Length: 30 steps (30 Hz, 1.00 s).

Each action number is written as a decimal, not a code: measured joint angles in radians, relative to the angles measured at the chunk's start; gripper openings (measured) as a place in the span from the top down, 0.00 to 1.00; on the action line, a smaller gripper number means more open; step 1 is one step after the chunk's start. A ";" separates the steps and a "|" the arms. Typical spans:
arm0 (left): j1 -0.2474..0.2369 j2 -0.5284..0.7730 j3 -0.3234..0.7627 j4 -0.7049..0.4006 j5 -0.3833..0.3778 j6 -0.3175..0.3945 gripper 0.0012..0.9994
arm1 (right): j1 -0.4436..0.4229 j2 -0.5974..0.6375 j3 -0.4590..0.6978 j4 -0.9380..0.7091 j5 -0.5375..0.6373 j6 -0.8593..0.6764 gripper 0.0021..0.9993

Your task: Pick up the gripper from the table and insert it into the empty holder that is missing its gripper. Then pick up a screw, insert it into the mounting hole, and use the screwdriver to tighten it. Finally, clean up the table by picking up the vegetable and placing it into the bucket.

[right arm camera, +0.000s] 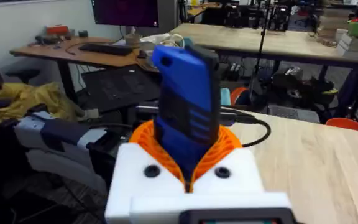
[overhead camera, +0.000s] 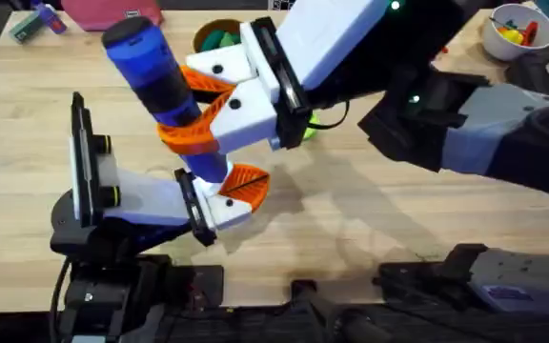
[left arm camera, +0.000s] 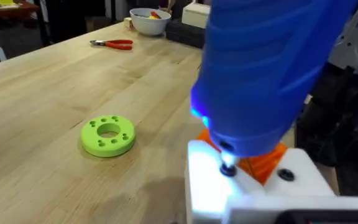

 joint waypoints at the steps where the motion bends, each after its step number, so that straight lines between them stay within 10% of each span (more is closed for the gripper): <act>1: 0.000 0.000 0.000 0.000 0.000 0.000 0.99 | 0.002 0.000 0.000 0.000 0.000 0.000 0.98; 24: 0.000 0.000 0.000 0.000 0.000 0.001 0.99 | 0.006 0.015 -0.002 0.159 0.042 0.056 0.98; 30: 0.000 0.000 0.000 0.000 0.000 0.000 0.99 | -0.002 -0.034 0.092 -0.071 0.073 0.060 0.98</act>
